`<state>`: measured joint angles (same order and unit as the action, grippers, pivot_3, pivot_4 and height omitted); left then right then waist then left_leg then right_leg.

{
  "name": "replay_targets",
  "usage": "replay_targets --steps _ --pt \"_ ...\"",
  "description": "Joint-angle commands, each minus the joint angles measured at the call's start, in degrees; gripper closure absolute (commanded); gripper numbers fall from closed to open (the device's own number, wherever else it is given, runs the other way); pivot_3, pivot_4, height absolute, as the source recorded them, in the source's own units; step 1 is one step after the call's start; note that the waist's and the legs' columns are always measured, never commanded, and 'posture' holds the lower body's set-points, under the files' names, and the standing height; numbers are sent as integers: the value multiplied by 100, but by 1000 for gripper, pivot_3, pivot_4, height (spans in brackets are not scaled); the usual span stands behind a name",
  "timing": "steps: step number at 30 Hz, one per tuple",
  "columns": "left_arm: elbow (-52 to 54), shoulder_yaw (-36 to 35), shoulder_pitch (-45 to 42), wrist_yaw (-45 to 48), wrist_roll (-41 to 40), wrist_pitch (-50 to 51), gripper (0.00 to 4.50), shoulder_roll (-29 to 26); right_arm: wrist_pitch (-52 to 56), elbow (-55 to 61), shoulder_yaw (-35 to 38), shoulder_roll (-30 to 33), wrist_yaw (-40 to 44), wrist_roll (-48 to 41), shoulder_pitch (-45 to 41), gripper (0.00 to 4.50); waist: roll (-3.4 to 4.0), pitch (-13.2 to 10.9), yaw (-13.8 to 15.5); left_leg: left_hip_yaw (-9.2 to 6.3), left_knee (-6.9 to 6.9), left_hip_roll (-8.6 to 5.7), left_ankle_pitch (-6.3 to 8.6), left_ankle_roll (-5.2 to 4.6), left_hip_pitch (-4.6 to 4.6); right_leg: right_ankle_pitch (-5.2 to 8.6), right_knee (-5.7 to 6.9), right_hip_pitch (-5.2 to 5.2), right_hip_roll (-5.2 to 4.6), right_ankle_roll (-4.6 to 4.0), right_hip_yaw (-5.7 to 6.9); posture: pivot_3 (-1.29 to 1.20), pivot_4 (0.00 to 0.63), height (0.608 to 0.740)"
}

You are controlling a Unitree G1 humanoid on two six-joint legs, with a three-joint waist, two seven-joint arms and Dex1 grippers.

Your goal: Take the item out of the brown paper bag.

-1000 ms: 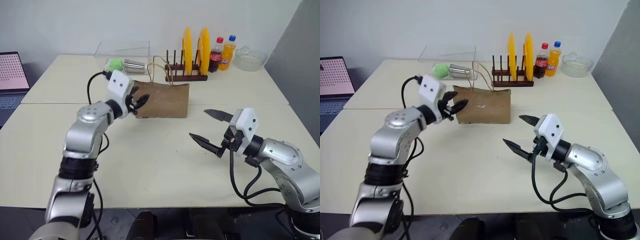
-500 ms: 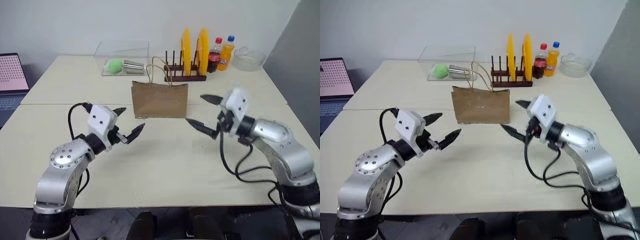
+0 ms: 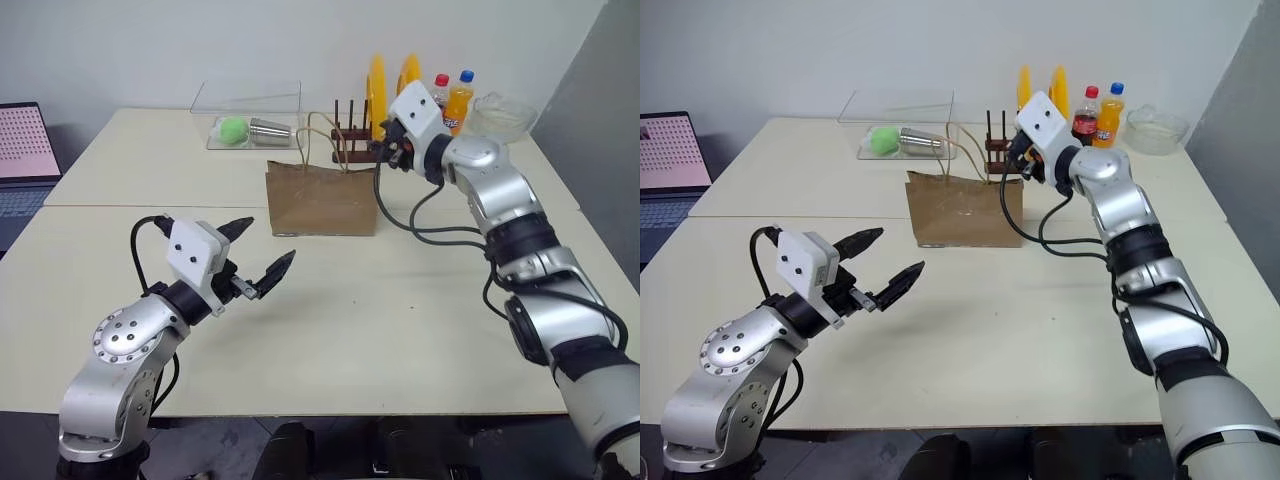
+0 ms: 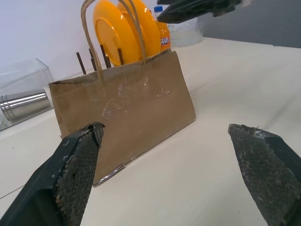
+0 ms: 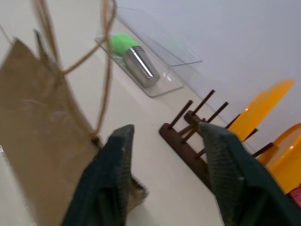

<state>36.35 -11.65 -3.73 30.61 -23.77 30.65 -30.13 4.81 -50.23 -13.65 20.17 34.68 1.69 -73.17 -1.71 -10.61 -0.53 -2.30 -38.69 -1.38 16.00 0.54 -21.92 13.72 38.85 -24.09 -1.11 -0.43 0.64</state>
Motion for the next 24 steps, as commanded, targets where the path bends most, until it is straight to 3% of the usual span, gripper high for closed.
replay_targets --steps 1,3,12,24 --pt "272 -28 18 -43 -35 -67 0 -75 -814 -1259 -122 -186 -268 523 -685 3850 1 0 -11 1 1 0 0 0 0 0 0 -1 0 -1 -1 0 150 740" --pt "284 20 2 -7 2 -94 0 -129 -1021 -1889 -291 -352 -498 871 -994 4484 2 -1 -25 2 2 0 0 0 0 -1 0 -1 0 -2 -1 0 150 740" --pt "189 137 163 144 141 -265 0 -358 -1385 -2649 -803 -756 -227 1870 -1203 4484 8 -5 -64 -2 8 1 0 0 0 0 1 -4 0 -8 -1 0 150 740" --pt "94 300 521 723 267 -674 0 -731 -2218 -1947 -644 -330 2471 1542 -878 4484 11 -6 -103 -5 42 1 -1 1 15 1 -5 -4 0 -8 2 0 150 740"
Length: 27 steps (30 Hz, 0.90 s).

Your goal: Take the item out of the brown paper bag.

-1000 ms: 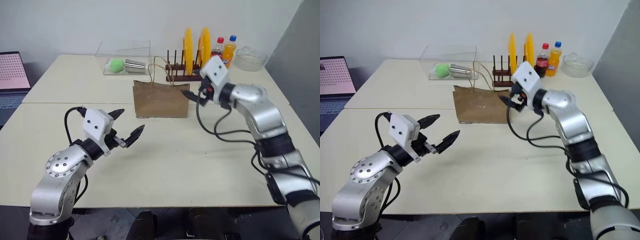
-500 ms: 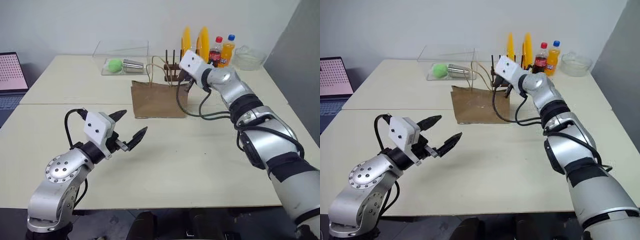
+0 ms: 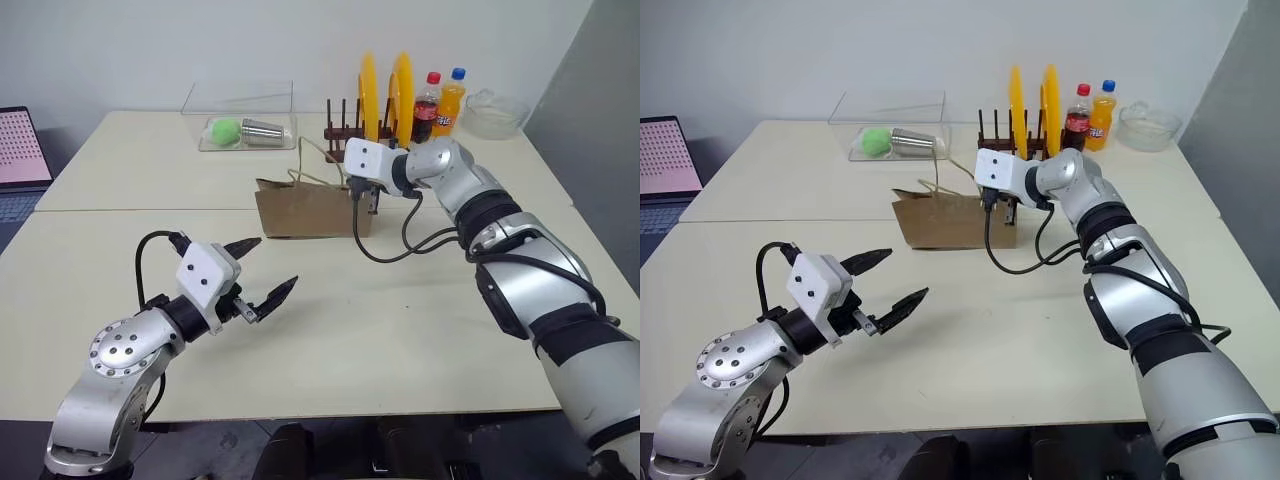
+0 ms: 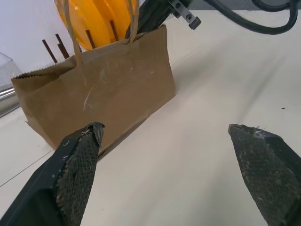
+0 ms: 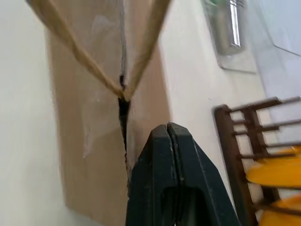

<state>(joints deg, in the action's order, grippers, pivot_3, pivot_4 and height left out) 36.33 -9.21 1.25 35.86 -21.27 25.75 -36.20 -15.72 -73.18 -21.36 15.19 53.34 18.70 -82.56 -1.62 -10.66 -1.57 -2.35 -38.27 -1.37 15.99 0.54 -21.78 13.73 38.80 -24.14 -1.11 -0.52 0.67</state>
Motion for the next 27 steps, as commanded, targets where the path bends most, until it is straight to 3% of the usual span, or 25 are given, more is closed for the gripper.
replay_targets --steps 1,8,17,22,24,27 --pt "90 64 44 254 11 -211 0 -158 -169 423 137 193 697 -177 99 4484 1 -1 1 1 1 0 0 0 0 0 -1 0 0 0 -1 0 150 740" --pt "-102 3 362 951 -29 -601 0 -578 -10 1447 221 403 1529 -492 629 4484 16 -10 0 1 12 1 0 0 3 0 -7 -1 0 -1 -1 0 150 740" --pt "-872 -206 358 1956 139 -1471 0 -1232 360 2915 675 458 1439 -1088 1065 4484 22 -14 3 -2 16 3 -1 1 3 4 -7 -4 0 -14 5 0 150 740" --pt "-1462 -127 -391 2136 306 -1942 0 -1379 1780 5989 1126 914 1783 -2227 2777 4484 17 -10 127 -25 17 3 0 1 -7 4 -26 4 -2 -14 25 0 150 740" --pt "-1598 26 -565 2328 456 -2307 0 -1446 2555 7262 1238 1118 1609 -2562 3664 4142 18 -11 170 -26 18 2 0 1 -13 4 -31 4 -3 -13 27 0 150 740" --pt "-1725 345 -780 2652 703 -2926 0 -1504 3580 8796 1348 1370 1288 -2985 4793 3202 25 -15 163 -23 20 2 1 0 -22 3 -43 1 -5 -12 24 0 150 740"
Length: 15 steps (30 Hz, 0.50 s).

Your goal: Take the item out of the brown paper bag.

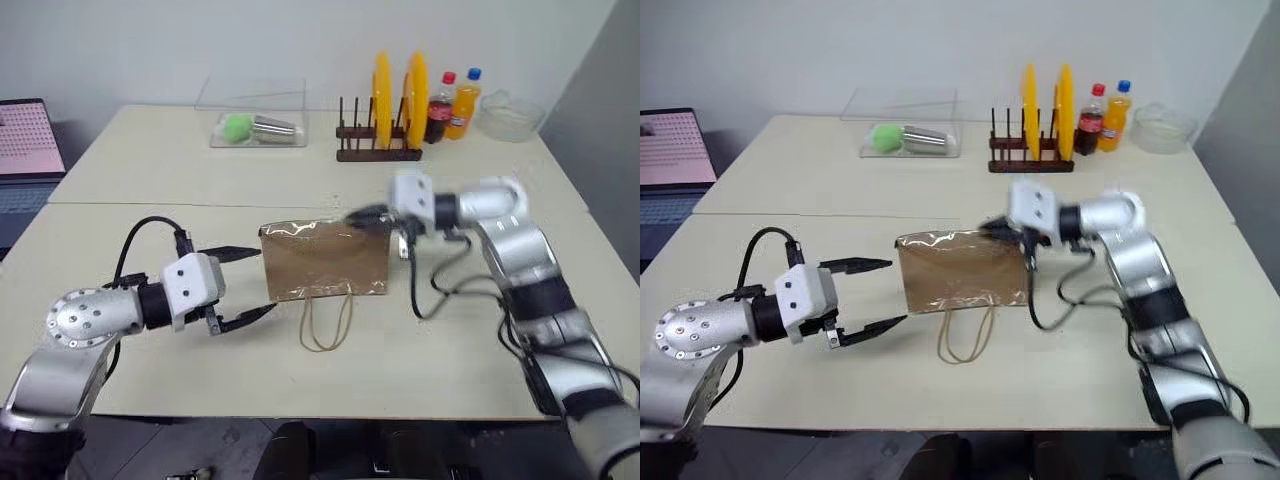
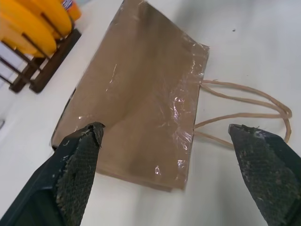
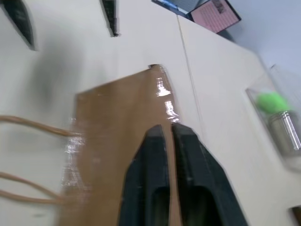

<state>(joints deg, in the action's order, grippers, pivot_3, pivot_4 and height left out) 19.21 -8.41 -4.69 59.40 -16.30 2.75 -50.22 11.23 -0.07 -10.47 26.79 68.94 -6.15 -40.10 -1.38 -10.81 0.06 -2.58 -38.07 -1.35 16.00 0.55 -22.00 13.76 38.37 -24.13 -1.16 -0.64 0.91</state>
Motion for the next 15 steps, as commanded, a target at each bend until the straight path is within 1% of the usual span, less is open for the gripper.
replay_targets --steps 1,2,5,8,9,12,15 --pt "-53 397 -260 415 289 -822 0 -113 1117 1862 268 324 -337 -579 866 2816 1 -1 -1 0 1 0 0 0 0 0 -5 0 0 0 0 0 150 740" --pt "-109 517 -327 532 357 -1009 0 -123 1290 2141 272 423 -418 -612 1121 2512 4 -2 -14 -1 2 0 0 0 0 0 -7 0 1 1 1 0 150 740" --pt "-383 910 -568 831 605 -1666 0 -92 1727 2718 324 670 -696 -717 1744 1397 4 -2 -34 2 5 7 0 0 7 2 -19 5 8 3 2 0 150 740" --pt "-770 1352 -878 1076 895 -2339 0 -1 1893 3185 274 953 -881 -692 2291 305 5 -2 -17 5 3 8 -2 -2 13 11 -19 11 9 28 3 0 150 740" --pt "-910 1461 -967 1138 975 -2546 0 5 1951 3311 246 1026 -927 -704 2407 18 5 -2 -14 5 2 8 -3 -3 14 11 -20 13 9 30 3 0 150 740" --pt "-1431 1734 -1261 1188 1261 -3272 0 56 2170 3613 229 1123 -1121 -788 2659 18 4 -2 -25 11 1 7 -3 -4 12 8 -24 13 10 35 0 0 150 740" --pt "-1916 1949 -1544 1068 1511 -3716 0 206 2321 3778 227 1123 -1346 -807 2773 18 4 -1 -18 10 2 8 -3 -4 10 9 -26 12 11 36 1 0 150 740"
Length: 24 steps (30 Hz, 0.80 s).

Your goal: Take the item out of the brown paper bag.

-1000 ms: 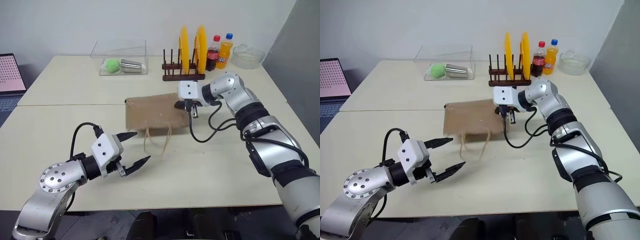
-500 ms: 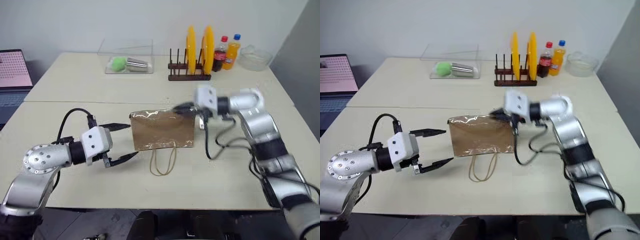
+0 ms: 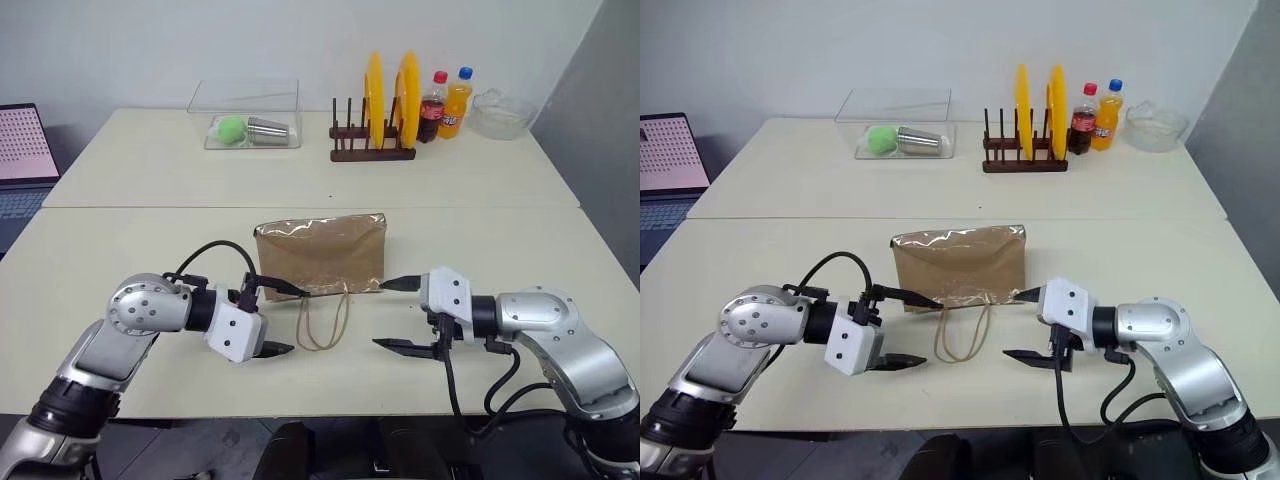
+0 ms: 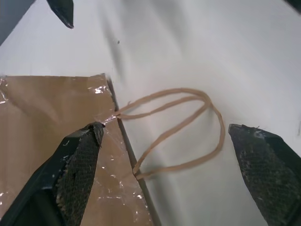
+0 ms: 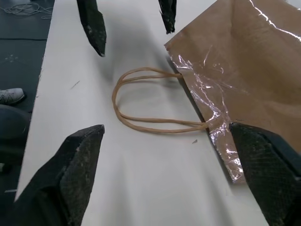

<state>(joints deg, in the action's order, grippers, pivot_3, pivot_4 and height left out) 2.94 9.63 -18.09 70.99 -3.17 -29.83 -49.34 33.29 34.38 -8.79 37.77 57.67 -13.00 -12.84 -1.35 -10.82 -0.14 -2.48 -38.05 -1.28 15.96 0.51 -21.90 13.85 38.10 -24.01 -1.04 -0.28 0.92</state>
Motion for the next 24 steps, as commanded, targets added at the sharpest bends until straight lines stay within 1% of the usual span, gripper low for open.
replay_targets --steps 1,6,11,14,22,24 --pt "-428 201 -290 -163 278 -559 0 204 164 374 59 21 -282 -136 65 18 0 0 4 1 0 0 0 0 -1 0 -1 0 0 0 0 0 150 740" --pt "-860 571 -600 -316 591 -969 0 583 320 562 104 112 -480 -243 234 18 -2 1 6 1 -3 -3 0 -1 -4 -3 -7 3 -1 6 -2 0 150 740" --pt "-1034 877 -680 -446 718 -1162 0 885 297 550 96 218 -573 -288 296 18 -2 1 2 1 -3 -3 0 -1 -2 -3 -3 2 0 6 -3 0 150 740" --pt "-991 984 -689 -464 589 -1041 631 1020 278 520 81 274 -607 -285 322 0 -3 2 2 -1 -3 -3 0 -2 -2 -3 -3 3 0 7 -2 0 150 740" --pt "-1208 1027 -792 -438 539 -1047 3187 1008 275 531 25 384 -636 -297 335 0 -3 2 1 -1 -5 -3 -1 -2 0 -3 -2 5 1 7 -1 0 150 740" --pt "-1207 973 -842 -463 410 -842 3823 1078 239 522 -46 436 -617 -259 302 0 -3 2 2 -2 -5 -3 -1 -2 0 -3 -2 6 1 7 -1 0 150 740"
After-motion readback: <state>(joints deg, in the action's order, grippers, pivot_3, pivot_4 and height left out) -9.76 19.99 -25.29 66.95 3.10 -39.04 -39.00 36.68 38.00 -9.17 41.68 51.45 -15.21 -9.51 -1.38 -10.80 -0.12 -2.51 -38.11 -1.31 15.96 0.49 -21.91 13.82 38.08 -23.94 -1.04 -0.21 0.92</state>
